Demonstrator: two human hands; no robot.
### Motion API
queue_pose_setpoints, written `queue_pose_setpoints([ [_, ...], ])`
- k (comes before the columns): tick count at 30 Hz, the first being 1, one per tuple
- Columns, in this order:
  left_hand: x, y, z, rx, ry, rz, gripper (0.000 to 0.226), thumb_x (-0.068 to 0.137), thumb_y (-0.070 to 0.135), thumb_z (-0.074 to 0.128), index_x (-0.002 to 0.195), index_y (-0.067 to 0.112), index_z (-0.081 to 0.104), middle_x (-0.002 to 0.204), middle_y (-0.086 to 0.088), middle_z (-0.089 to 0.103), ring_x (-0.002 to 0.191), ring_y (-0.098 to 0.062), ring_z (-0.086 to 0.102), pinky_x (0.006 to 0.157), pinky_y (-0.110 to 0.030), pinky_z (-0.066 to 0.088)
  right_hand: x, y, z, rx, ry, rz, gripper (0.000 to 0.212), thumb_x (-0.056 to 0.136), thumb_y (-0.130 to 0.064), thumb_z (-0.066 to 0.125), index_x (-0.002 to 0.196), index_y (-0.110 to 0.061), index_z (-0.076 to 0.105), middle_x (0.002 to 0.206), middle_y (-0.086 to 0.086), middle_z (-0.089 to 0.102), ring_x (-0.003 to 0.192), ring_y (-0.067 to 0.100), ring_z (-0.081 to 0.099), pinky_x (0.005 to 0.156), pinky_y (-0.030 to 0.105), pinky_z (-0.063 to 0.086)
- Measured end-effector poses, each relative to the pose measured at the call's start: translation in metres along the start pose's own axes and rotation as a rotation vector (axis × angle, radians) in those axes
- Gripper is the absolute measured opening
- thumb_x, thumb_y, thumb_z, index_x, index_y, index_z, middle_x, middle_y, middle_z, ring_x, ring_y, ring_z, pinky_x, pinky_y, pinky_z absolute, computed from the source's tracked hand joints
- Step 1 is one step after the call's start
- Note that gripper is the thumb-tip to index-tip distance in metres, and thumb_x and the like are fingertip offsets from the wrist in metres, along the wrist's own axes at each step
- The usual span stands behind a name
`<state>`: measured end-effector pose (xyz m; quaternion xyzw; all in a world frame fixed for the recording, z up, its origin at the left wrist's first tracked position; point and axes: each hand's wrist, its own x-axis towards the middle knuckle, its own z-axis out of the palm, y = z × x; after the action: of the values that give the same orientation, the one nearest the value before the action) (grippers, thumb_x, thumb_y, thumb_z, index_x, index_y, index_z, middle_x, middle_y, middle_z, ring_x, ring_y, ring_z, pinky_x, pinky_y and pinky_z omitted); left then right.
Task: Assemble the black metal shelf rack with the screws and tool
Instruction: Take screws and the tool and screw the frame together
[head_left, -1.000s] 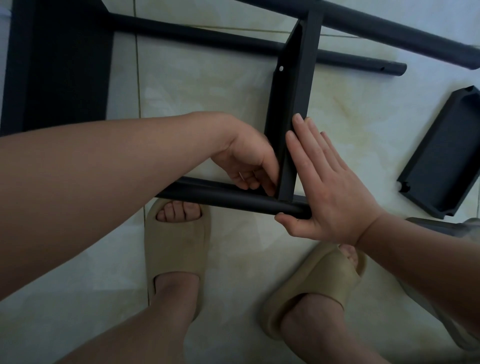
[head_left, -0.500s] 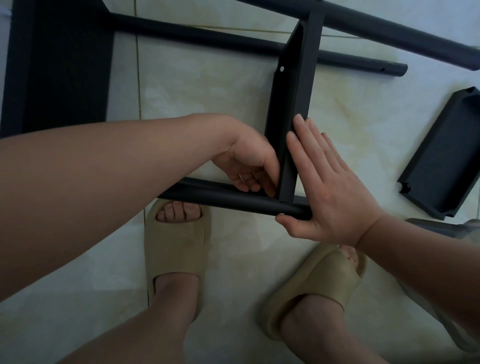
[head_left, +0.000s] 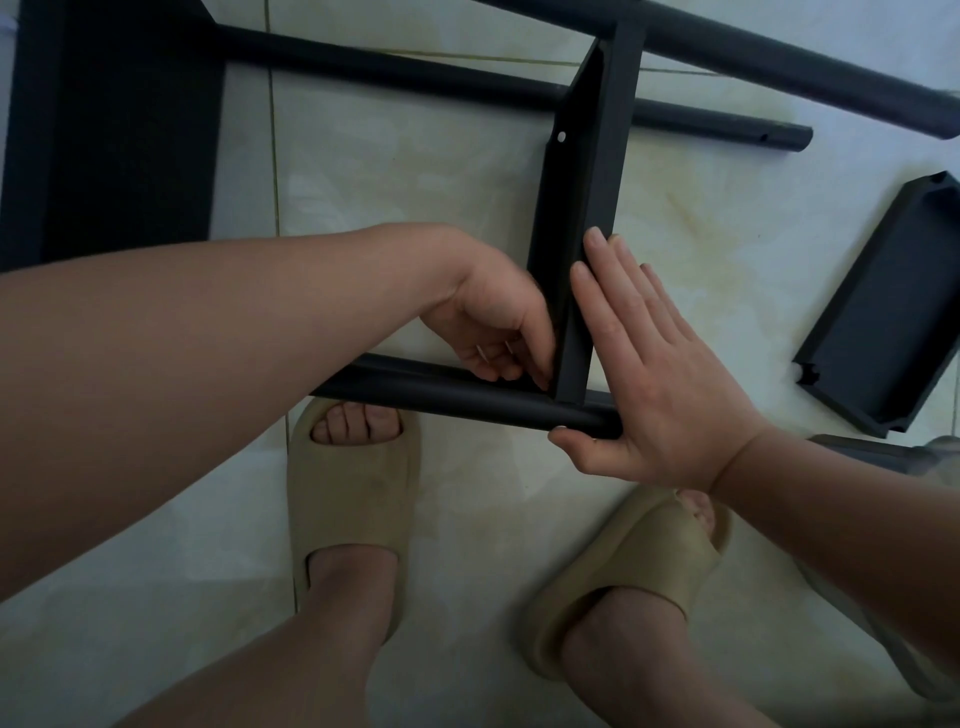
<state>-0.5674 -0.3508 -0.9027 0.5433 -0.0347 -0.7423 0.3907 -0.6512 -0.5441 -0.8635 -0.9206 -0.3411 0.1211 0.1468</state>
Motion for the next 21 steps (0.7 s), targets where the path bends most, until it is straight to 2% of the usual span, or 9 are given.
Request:
queue_pose_setpoints([
  [4,0.0006,-0.0004,0.003,0.023,-0.008,-0.014,0.012,0.09,0.015,0.065,0.083,0.019,0.073,0.078,0.004,0.07,0.068,-0.011,0.053,0.073,-0.026,0.046,0.0002,-0.0011,-0.0002,0.002,0.001,-0.001,0.106,0.085,-0.06,0.058,0.156,0.009,0.02,0.165,0.027,0.011,0.155,0.042,0.009,0.122,0.06,0.023],
  [10,0.0014,0.0016,0.0023,0.019,0.007,0.0,0.01,0.091,0.006,0.064,0.089,0.014,0.068,0.077,0.003,0.068,0.067,-0.009,0.051,0.069,-0.021,0.044,0.0003,-0.0009,-0.0007,0.0,0.001,-0.001,0.106,0.085,-0.06,0.058,0.156,0.009,0.021,0.165,0.028,0.011,0.155,0.042,0.009,0.122,0.059,0.023],
  [15,0.0012,0.0001,0.002,0.005,0.008,0.01,0.011,0.09,0.004,0.063,0.097,0.013,0.066,0.079,0.003,0.063,0.07,-0.009,0.052,0.072,-0.022,0.044,0.0,-0.0006,0.0002,-0.003,0.006,-0.003,0.105,0.086,-0.061,0.057,0.156,0.009,0.02,0.165,0.027,0.01,0.155,0.042,0.009,0.122,0.059,0.023],
  [21,-0.0009,-0.0017,0.0014,-0.004,-0.009,-0.003,0.01,0.092,0.017,0.062,0.092,0.017,0.072,0.083,0.004,0.069,0.069,-0.01,0.053,0.075,-0.026,0.045,0.0001,0.0001,0.0006,-0.003,0.004,-0.006,0.106,0.086,-0.061,0.057,0.156,0.009,0.02,0.166,0.027,0.01,0.156,0.041,0.008,0.122,0.059,0.023],
])
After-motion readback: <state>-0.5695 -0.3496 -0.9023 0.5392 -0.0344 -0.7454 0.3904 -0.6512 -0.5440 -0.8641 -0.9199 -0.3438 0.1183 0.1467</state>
